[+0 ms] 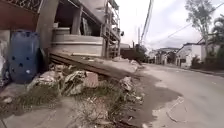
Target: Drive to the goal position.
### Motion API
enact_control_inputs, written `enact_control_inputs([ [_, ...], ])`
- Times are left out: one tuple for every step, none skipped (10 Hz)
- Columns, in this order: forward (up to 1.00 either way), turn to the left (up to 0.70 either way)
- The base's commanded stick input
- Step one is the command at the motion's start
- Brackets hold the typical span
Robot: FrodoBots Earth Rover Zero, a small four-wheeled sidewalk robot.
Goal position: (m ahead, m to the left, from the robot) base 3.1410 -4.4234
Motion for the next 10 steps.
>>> enact_control_inputs([
  [0.00, 0.00],
  [0.00, 0.00],
  [0.00, 0.00],
  [0.00, 0.00],
  [0.00, -0.28],
  [0.52, -0.32],
  [0.70, -0.27],
  [0.70, -0.27],
  [0.70, -0.27],
  [0.70, -0.27],
])
